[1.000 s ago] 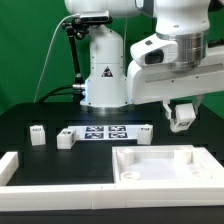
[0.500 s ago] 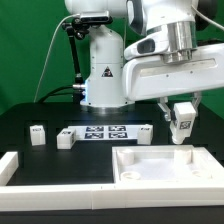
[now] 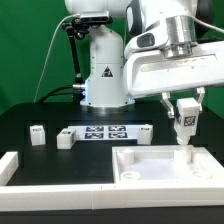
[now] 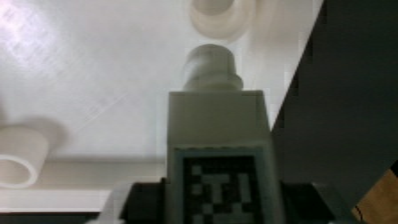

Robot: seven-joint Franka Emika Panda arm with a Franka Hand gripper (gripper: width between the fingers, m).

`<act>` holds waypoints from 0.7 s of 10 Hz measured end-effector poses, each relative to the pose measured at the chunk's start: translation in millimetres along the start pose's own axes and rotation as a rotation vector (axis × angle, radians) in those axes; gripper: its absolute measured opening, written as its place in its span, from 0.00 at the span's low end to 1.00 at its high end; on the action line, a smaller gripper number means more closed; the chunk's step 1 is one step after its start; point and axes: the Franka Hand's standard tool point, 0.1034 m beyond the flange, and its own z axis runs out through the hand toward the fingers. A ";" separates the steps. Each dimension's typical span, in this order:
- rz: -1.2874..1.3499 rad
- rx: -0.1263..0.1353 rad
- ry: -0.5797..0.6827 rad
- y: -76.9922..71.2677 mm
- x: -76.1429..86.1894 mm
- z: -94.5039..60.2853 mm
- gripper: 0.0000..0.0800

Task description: Assemble one leg

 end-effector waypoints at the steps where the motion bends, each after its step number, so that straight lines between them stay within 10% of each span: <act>1: -0.017 0.001 0.007 0.5 2.2 5.0 0.36; 4: -0.080 0.012 0.049 -5.3 35.9 14.6 0.36; 7: -0.075 0.008 0.069 -3.6 32.4 16.0 0.36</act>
Offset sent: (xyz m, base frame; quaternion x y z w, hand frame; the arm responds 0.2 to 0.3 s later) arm 0.0549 0.0229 0.0161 0.0241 0.0467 -0.1148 0.9920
